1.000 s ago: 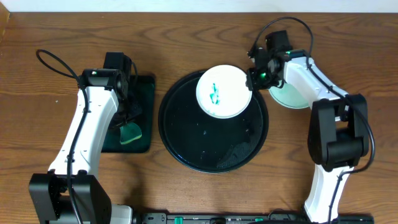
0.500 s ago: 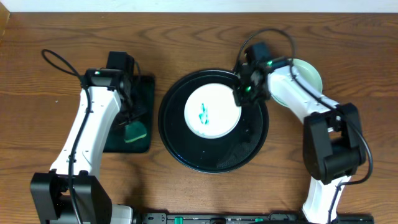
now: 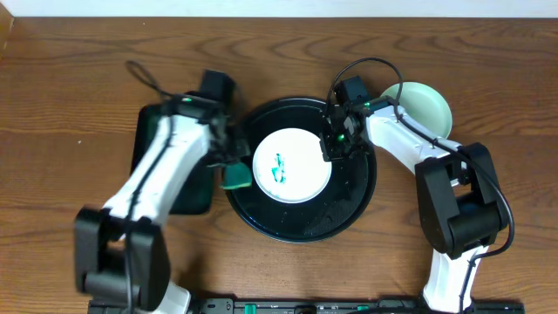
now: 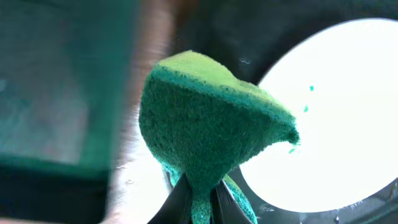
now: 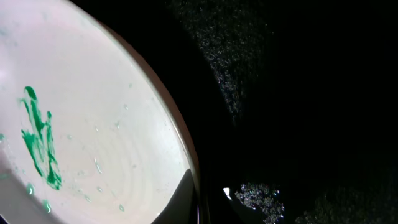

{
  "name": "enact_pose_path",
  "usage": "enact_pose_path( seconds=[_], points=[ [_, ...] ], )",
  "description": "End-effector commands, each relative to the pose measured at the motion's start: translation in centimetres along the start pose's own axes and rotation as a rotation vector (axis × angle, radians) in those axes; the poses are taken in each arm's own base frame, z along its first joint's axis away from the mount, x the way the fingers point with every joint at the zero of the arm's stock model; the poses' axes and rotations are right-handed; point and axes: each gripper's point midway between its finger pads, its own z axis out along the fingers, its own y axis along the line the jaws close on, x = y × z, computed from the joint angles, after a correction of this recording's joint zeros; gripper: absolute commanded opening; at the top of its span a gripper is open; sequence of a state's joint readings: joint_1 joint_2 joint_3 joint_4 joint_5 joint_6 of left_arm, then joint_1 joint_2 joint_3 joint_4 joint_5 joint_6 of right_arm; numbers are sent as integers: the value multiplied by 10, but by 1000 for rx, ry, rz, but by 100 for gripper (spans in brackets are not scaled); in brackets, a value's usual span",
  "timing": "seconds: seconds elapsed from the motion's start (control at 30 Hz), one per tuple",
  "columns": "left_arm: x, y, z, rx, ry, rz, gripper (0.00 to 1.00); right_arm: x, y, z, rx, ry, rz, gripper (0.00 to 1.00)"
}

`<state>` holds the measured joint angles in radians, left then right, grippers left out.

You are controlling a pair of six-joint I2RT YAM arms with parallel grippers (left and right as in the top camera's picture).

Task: Clean dirty plates on tray and stack at the side
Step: 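Bring the sponge in the left gripper onto the last plate, then scrub the last plate with the sponge while the right gripper holds it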

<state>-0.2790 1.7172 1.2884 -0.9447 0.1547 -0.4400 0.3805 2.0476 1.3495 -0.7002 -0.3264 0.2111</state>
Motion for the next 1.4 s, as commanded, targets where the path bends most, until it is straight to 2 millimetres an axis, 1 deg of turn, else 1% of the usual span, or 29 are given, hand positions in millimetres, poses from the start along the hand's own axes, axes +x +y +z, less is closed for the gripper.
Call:
enact_pose_path(
  seconds=[0.0,0.17,0.27,0.37,0.43,0.6,0.7,0.8,0.9,0.97,1.0,1.03,1.1,1.17,1.23,1.3,1.37],
  points=[
    [18,-25,25,32,84,58,7,7,-5,7,15,17,31,1],
    [26,-55,56,42,97,137,7,7,-5,7,15,17,30,1],
    [28,-65,68,46,95,163,7,7,-4,7,15,18,23,1],
    [26,-71,80,51,95,150,7,8,-3,8,14,20,18,1],
    [26,-78,88,89,112,140,7,8,-2,8,14,20,17,1],
    [37,-107,105,245,205,131,7,9,-2,8,15,24,18,1],
    [46,-127,107,359,262,133,7,9,-2,8,14,25,17,1],
    [48,-145,101,456,279,153,7,9,-1,8,11,25,10,1],
    [47,-164,91,569,288,179,7,10,-1,8,11,26,9,1],
    [46,-168,89,591,282,187,7,10,-1,8,11,27,10,1],
    [44,-166,90,578,274,185,7,10,-1,8,11,28,10,1],
    [42,-159,95,535,259,176,7,10,-1,8,11,29,10,1],
    [36,-138,105,417,229,147,7,11,-1,8,9,30,10,1],
    [30,-107,115,266,200,111,7,11,0,8,8,31,10,1],
    [25,-79,119,137,178,85,7,11,0,8,8,31,10,1],
    [18,-45,120,-14,148,61,7,11,0,8,8,31,10,1],
    [11,-12,118,-166,110,31,7,11,0,8,8,31,10,1]
  ],
)
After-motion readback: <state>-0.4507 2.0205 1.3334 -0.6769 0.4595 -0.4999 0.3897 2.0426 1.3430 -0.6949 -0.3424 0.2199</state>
